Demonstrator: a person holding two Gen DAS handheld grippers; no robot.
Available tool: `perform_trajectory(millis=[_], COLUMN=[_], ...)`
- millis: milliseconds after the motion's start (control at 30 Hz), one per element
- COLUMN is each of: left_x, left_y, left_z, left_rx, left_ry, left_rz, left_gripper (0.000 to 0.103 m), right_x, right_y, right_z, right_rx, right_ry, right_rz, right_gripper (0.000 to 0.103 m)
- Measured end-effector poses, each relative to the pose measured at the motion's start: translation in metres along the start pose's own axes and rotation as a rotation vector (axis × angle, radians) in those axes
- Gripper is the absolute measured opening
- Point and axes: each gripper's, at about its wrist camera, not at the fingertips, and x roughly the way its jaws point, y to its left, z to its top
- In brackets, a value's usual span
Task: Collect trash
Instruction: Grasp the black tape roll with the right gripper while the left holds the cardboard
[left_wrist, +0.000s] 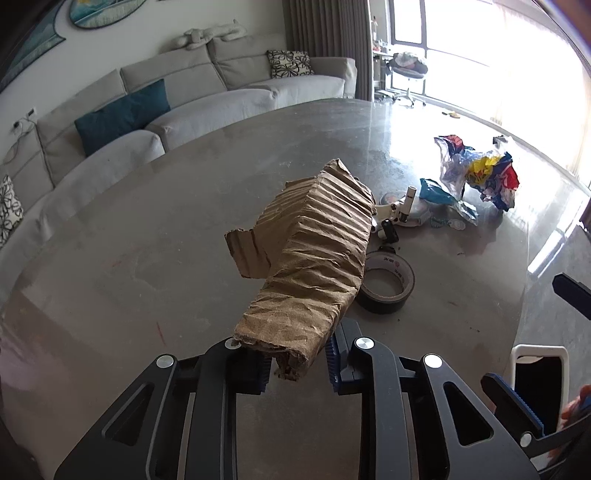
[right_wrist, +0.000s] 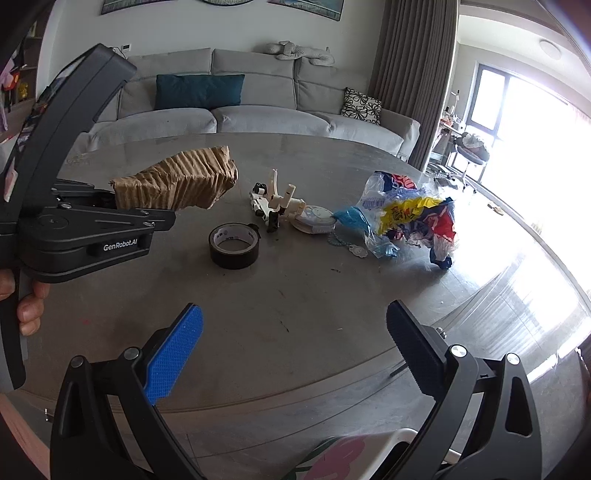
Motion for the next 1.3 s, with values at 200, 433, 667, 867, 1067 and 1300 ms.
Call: perform_trajectory(millis=[200, 433, 667, 867, 1067, 1300], left_x=[-0.013, -0.014, -0.013, -0.01, -0.013, -0.015], left_y=[0.011, 0.025, 0.034, 0.039, 0.041, 0.041], left_z=[-0.002, -0.005, -0.005, -0.007, -0.006, -0.008], left_rx=[-0.005, -0.018, -0.029, -0.043, -0.056, -0.057], left_ry=[-0.012, -0.003, -0.003, 0.003, -0.001, -0.004], left_rz=[0.019, 0.045, 0.059, 0.057, 0.064, 0.072], left_gripper=[0.025, 0.025, 0.025, 0.025, 0.025, 0.025], right_x=[0.026, 0.06, 0.085, 0.095, 0.099, 0.098], right_y=[0.013, 0.038, 0.038, 0.045, 0.055, 0.055], right_z=[0.017, 0.041, 0.052, 0.048, 0.053, 0.058], right_rx=[0.006, -0.019, 0.046, 0.043, 0.014, 0.033], right_ry=[0.013, 0.049, 0.109, 0.152, 0.178, 0.169], right_rz=[0.044, 0.097, 0.131, 0.147, 0.173, 0.183], right_gripper=[0.099, 0.098, 0.098, 0.099, 0.098, 0.065])
